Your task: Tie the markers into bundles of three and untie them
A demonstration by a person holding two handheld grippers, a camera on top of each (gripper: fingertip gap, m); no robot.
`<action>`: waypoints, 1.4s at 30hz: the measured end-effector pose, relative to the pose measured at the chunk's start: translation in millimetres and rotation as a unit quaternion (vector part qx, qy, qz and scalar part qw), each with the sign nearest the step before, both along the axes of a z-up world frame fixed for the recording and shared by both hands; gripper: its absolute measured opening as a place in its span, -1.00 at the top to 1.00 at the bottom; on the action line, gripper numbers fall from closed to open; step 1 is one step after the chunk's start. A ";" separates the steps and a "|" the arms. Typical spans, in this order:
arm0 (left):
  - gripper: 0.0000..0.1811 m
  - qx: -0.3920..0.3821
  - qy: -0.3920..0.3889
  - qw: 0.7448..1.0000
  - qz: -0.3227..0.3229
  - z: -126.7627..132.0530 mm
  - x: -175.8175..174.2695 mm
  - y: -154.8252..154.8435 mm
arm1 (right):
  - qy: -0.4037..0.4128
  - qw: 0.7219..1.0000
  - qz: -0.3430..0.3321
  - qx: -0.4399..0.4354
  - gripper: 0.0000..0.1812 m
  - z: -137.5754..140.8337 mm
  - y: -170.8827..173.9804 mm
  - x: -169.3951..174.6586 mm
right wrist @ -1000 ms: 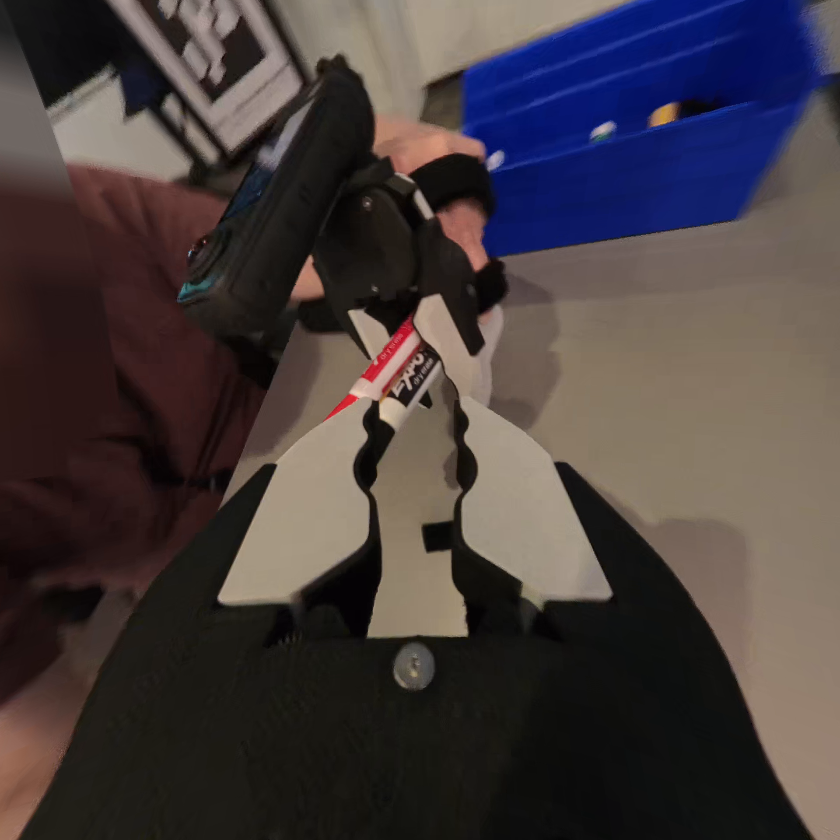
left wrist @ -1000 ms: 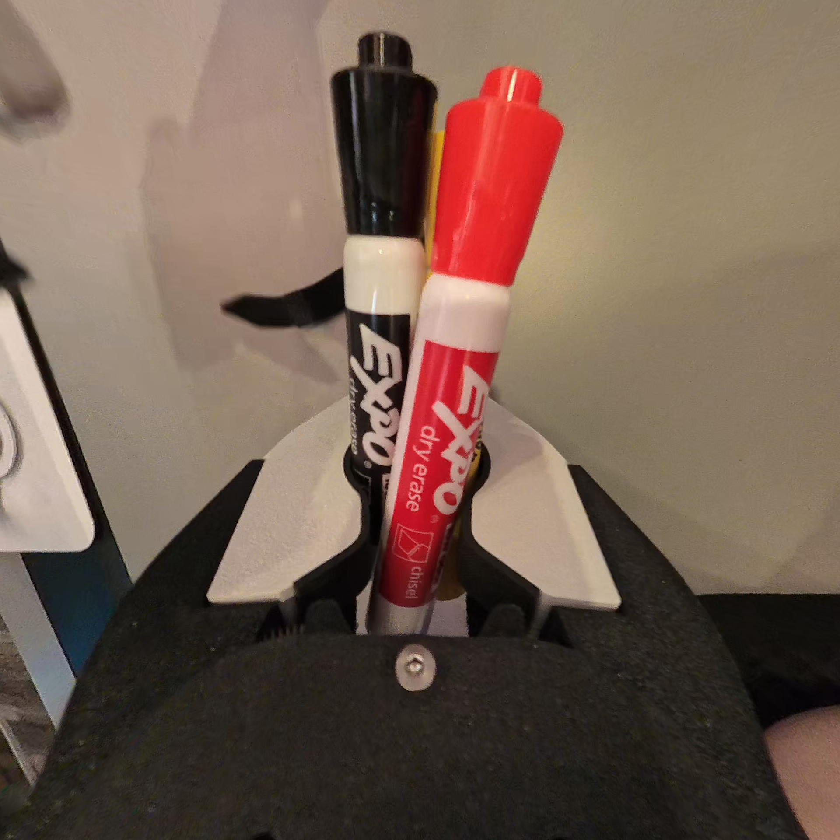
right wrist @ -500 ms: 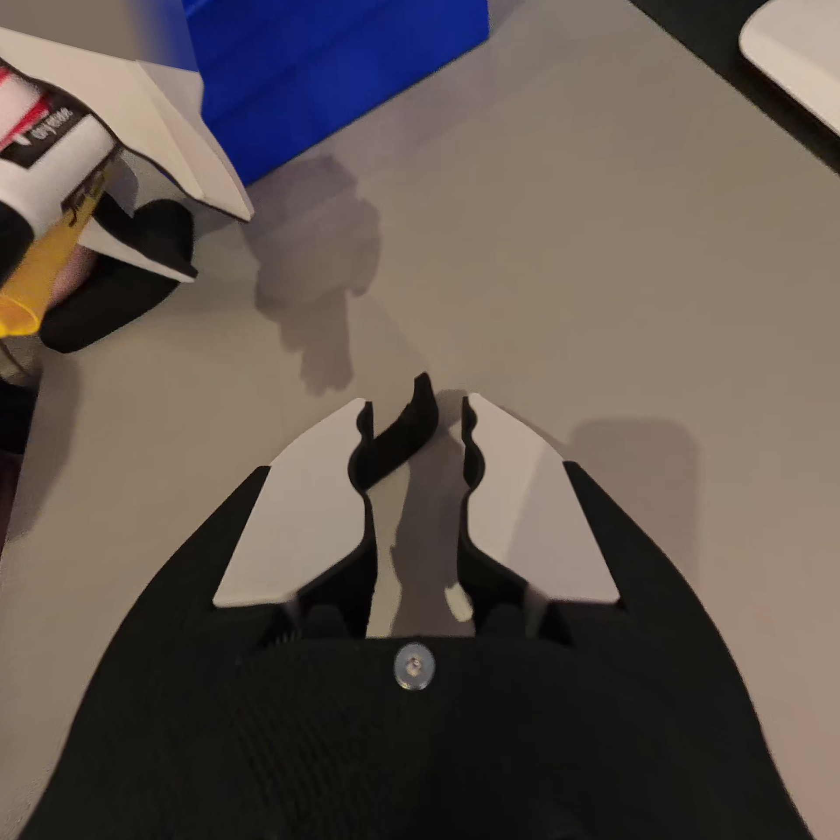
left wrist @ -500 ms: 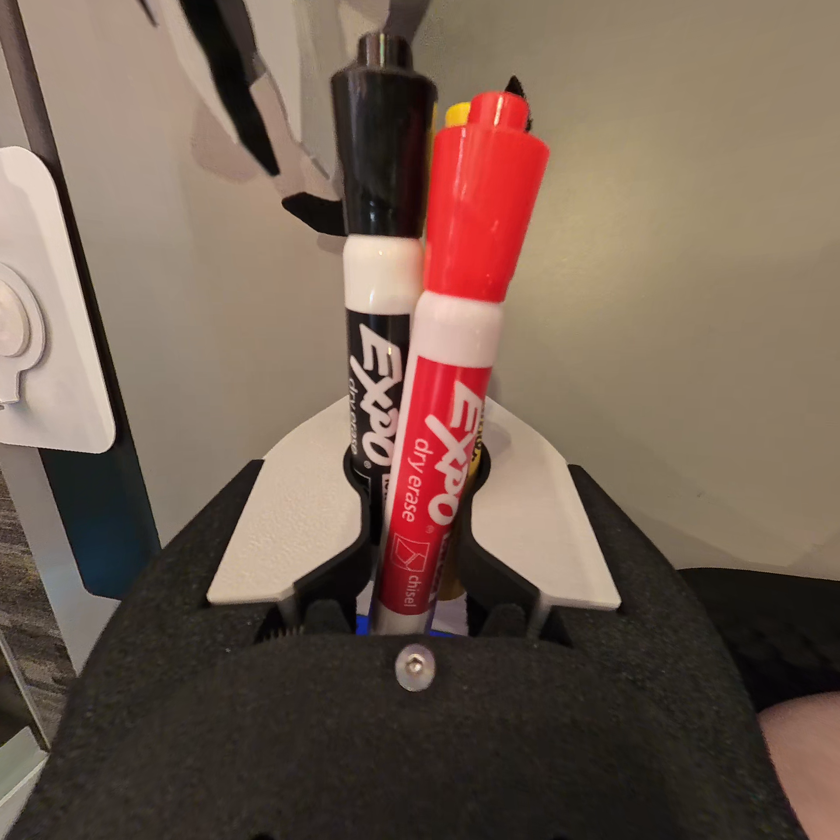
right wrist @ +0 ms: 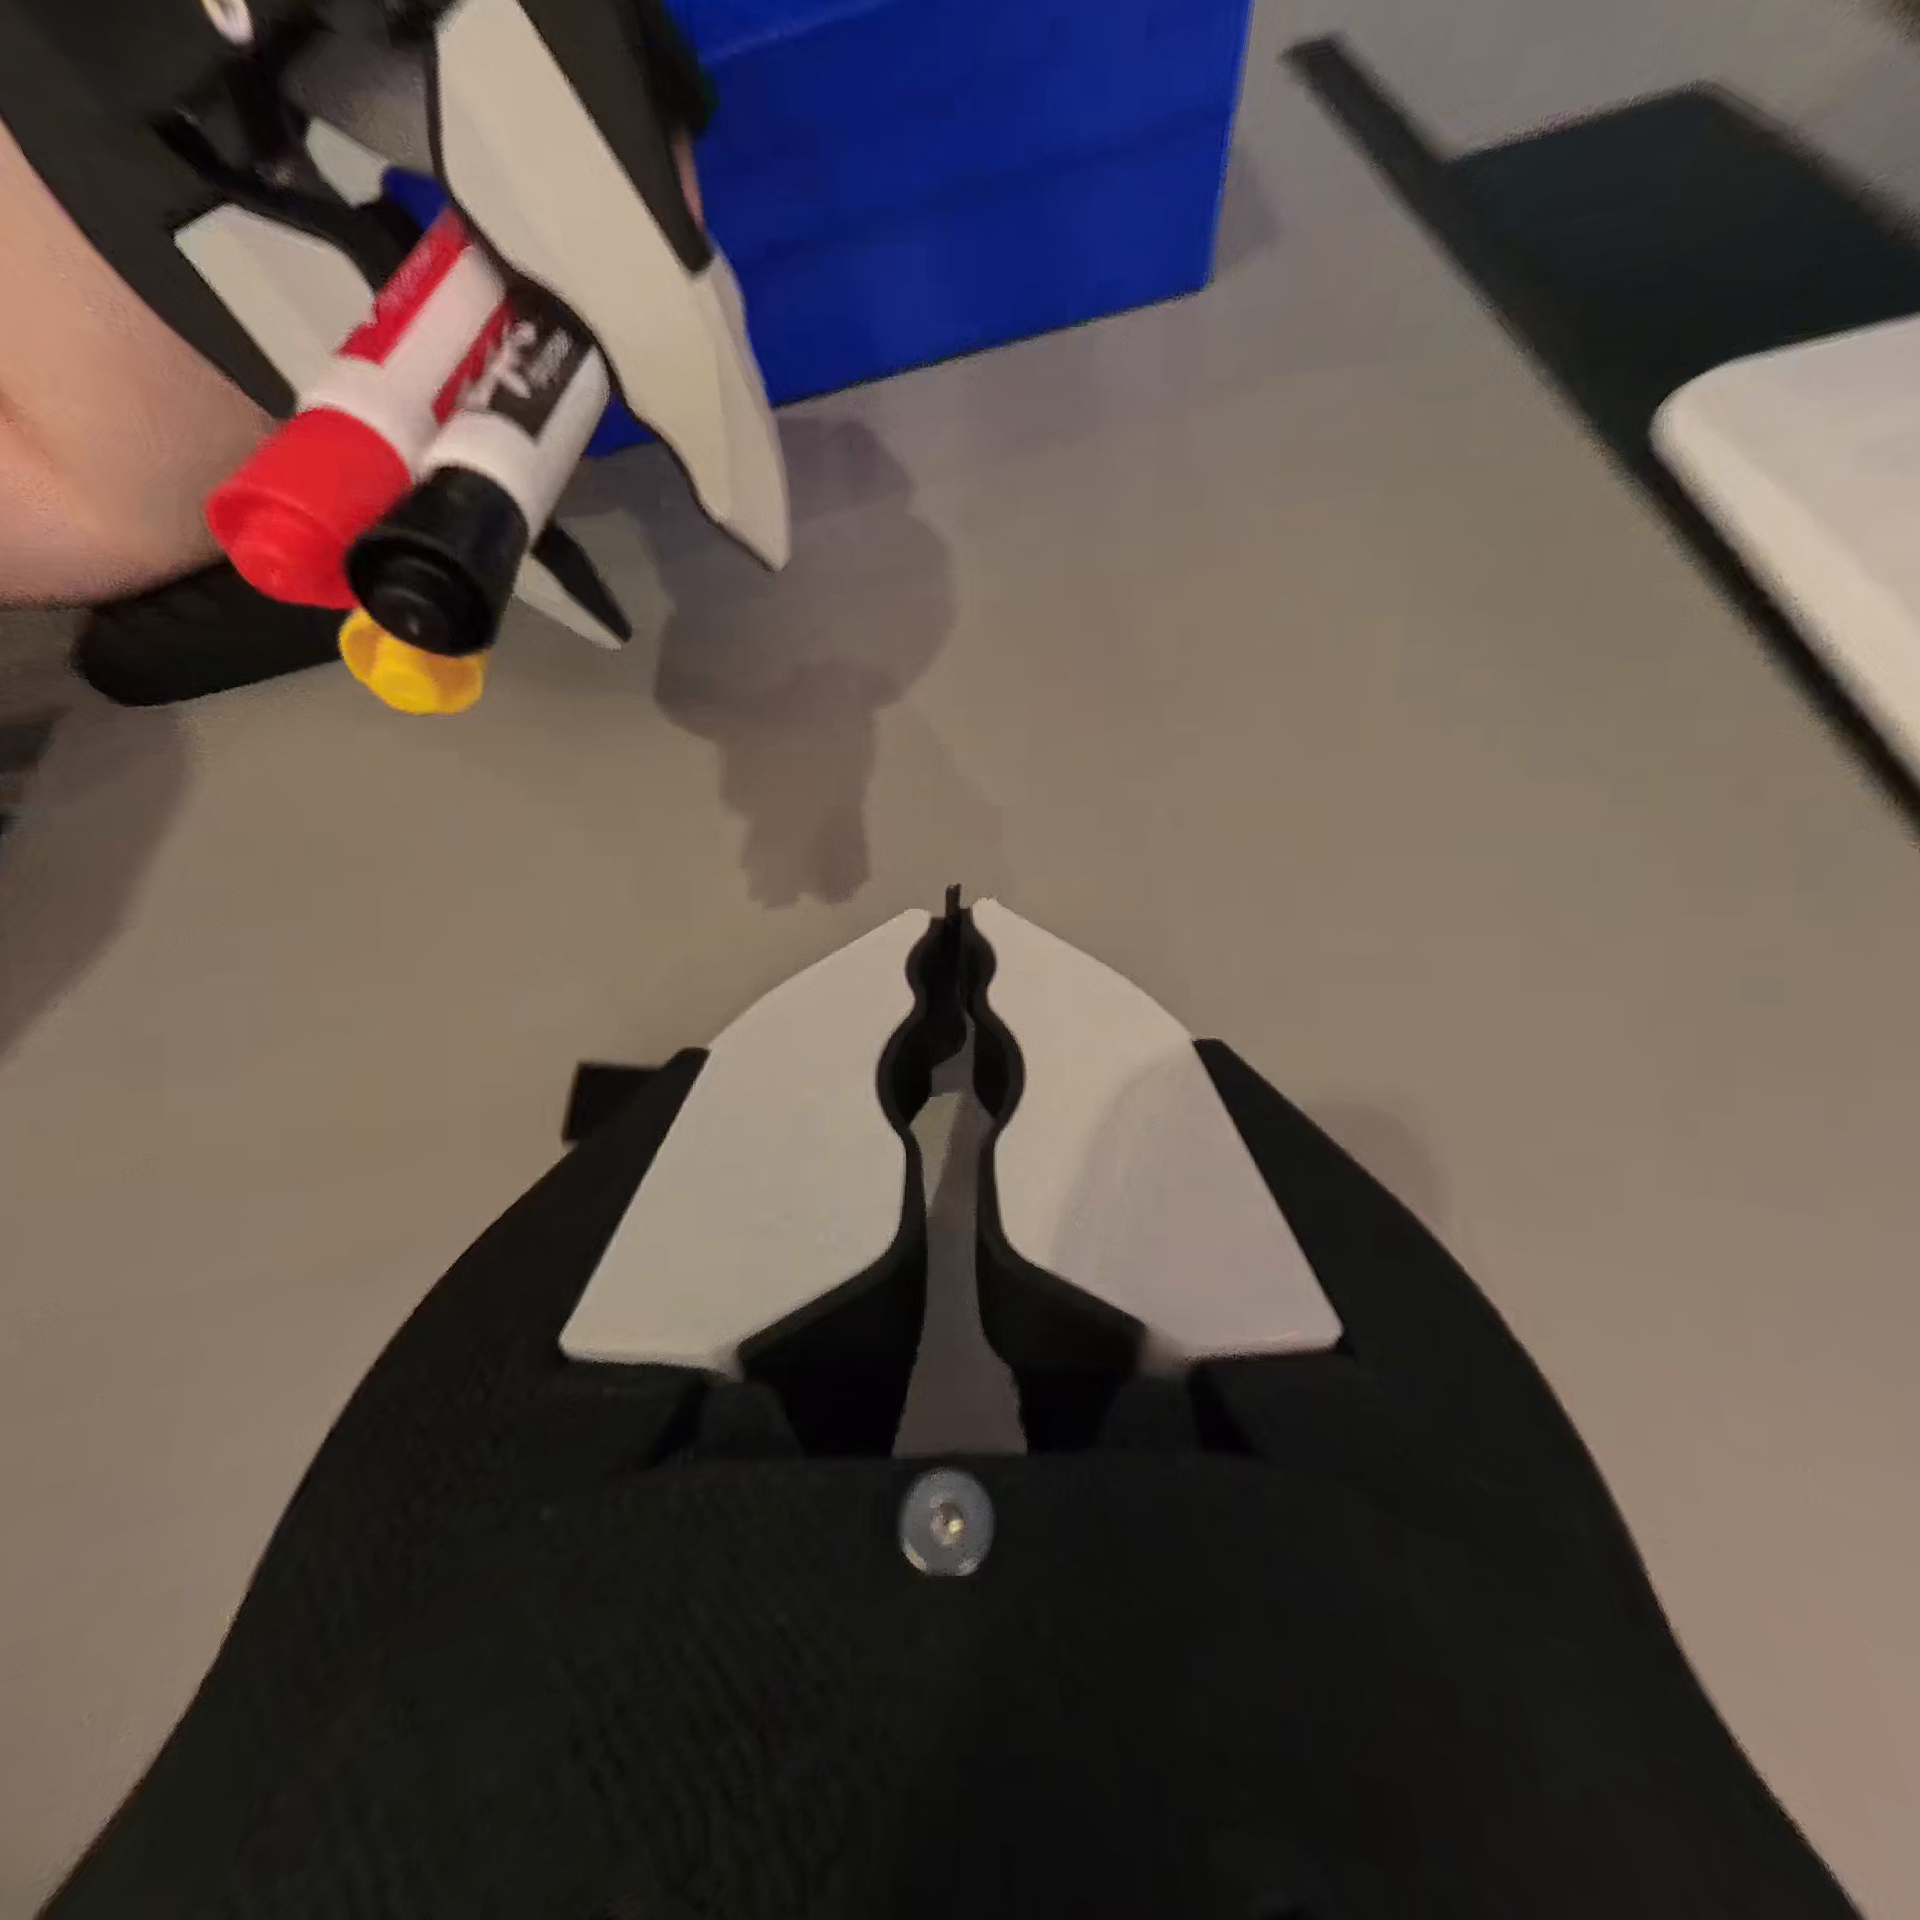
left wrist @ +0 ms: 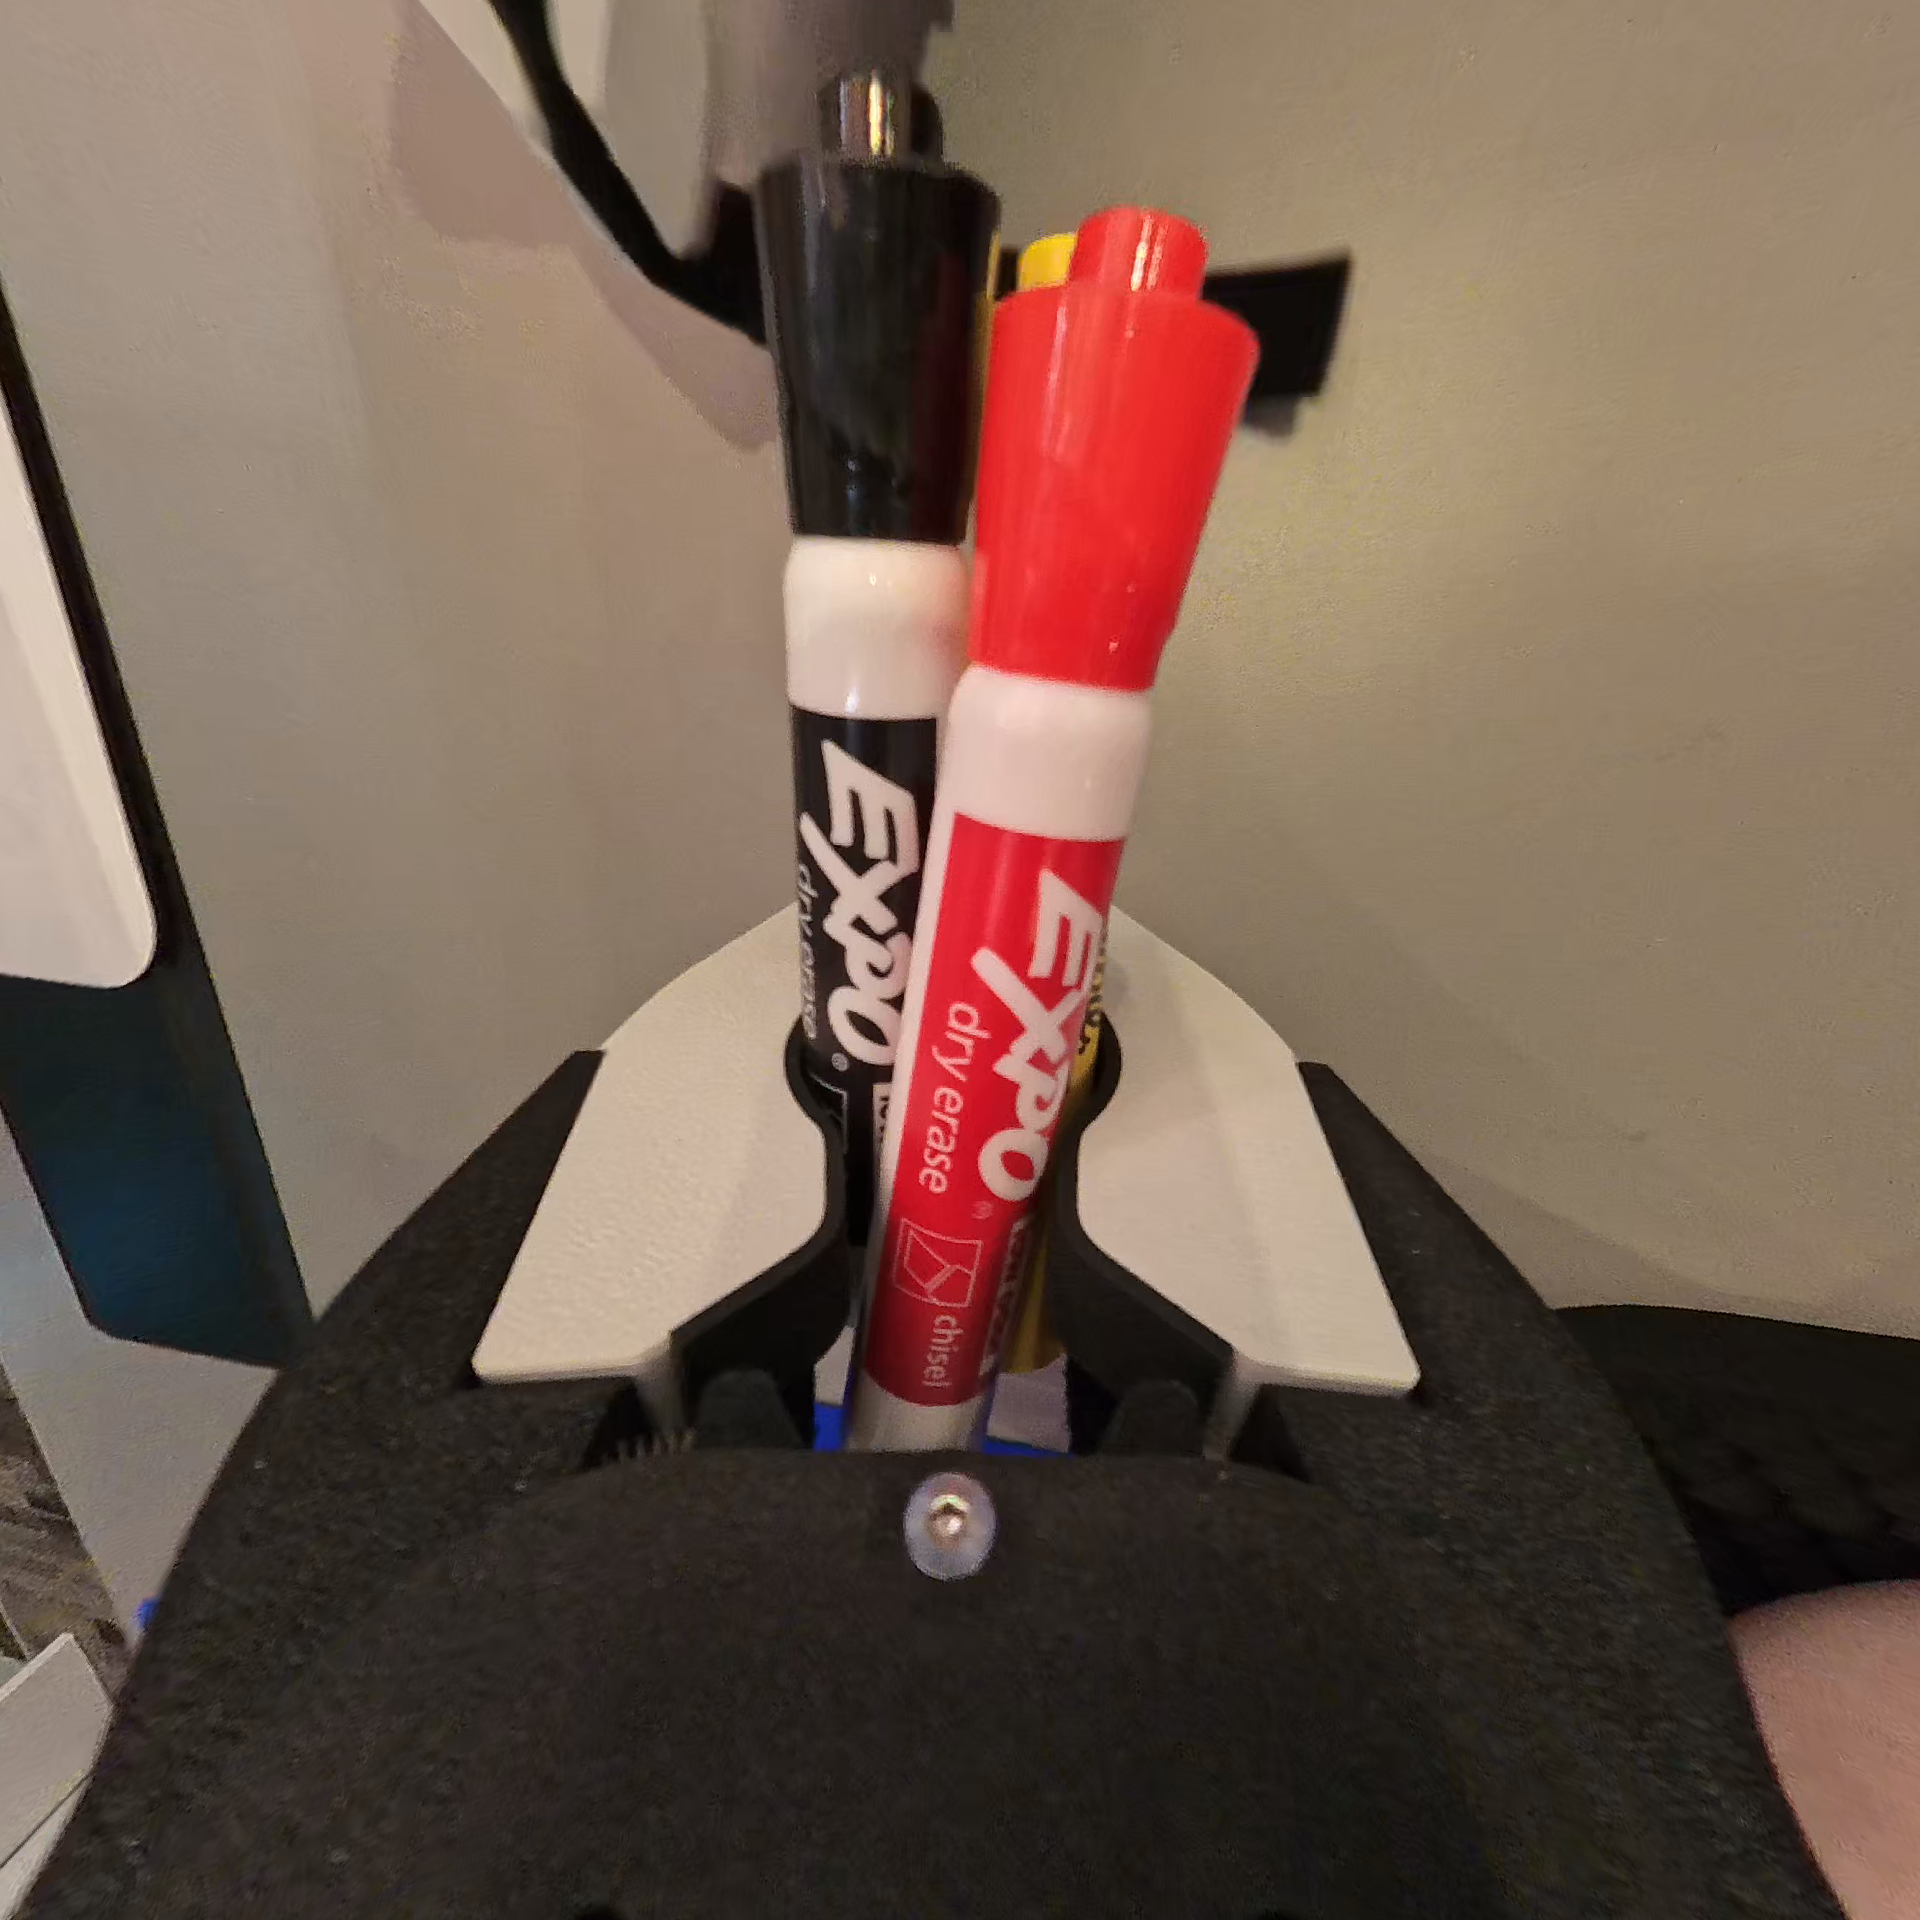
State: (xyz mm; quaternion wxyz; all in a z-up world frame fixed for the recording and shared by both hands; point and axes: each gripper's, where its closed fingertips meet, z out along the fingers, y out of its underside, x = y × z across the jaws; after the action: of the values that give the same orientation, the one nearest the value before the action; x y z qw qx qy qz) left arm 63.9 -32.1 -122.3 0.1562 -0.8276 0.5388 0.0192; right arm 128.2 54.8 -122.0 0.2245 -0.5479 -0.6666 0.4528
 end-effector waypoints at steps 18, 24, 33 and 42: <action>0.53 -0.011 -0.045 0.999 -0.007 -6.2 21.3 5.0 | 0.279 0.887 -0.027 0.367 0.96 135.2 -73.6 4.0; 0.53 -0.007 -0.053 0.999 -0.008 -4.2 25.7 6.4 | 0.282 0.847 0.000 0.450 0.96 123.2 -95.4 4.1; 0.54 0.003 -0.046 0.999 -0.015 0.4 30.7 4.3 | 0.265 0.769 0.050 0.580 0.96 104.1 -133.0 -12.4; 0.54 0.007 0.007 1.000 -0.002 0.4 15.7 0.9 | 0.270 0.671 0.056 0.688 0.96 82.1 -144.1 -15.3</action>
State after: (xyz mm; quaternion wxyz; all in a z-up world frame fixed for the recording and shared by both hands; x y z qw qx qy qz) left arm 79.6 -31.2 -122.0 0.1583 -0.8251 0.5416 0.0280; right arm 112.9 -89.3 -39.9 0.6827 -0.0535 -0.7287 0.0058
